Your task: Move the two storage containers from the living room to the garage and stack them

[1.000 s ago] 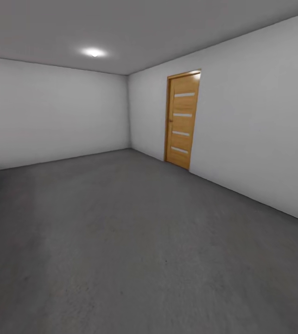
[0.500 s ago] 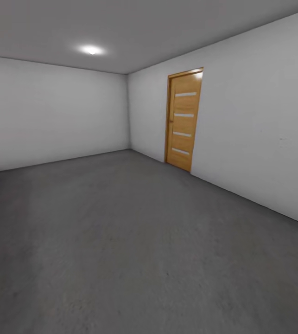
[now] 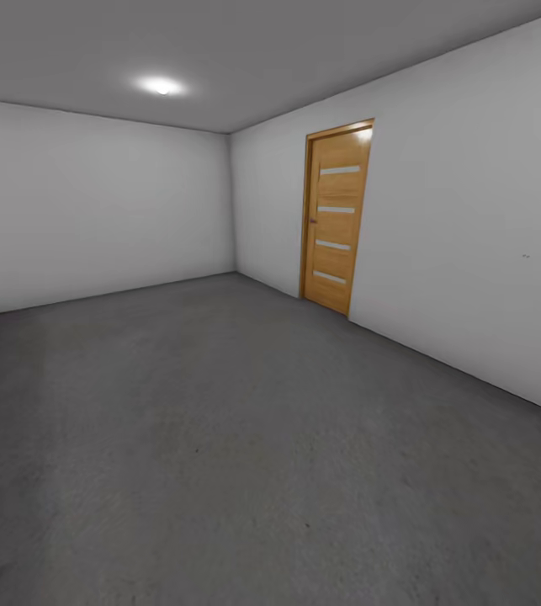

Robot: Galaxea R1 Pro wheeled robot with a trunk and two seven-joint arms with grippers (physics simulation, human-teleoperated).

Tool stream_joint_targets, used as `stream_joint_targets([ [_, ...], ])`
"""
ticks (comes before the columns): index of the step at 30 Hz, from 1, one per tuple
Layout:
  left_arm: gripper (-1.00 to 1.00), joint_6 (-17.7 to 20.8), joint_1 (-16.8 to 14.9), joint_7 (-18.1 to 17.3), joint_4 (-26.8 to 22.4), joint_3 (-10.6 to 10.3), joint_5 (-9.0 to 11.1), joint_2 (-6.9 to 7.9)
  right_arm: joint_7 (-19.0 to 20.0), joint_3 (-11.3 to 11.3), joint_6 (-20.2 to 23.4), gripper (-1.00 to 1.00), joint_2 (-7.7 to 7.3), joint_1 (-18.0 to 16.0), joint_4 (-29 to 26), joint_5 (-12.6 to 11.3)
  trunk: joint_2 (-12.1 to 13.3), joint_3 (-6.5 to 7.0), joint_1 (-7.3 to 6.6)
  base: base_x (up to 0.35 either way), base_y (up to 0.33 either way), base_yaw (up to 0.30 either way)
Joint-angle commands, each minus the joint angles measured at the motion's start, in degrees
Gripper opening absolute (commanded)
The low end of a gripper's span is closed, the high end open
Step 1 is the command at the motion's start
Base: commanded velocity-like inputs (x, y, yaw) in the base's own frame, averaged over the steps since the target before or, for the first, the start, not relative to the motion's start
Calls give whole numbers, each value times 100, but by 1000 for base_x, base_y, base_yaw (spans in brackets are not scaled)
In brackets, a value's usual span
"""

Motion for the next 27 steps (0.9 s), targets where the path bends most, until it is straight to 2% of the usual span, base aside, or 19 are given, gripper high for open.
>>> stream_joint_targets([
  [1,100,-3,-1,1,-3,0,36,-1,2,-1,-16,100,0,-1,2,12,-2,-5,3,325,0,0],
  [27,100,-2,-1,1,-2,0,36,-1,5,-1,-16,100,11,0,2,14,-2,-5,3,325,0,0],
])
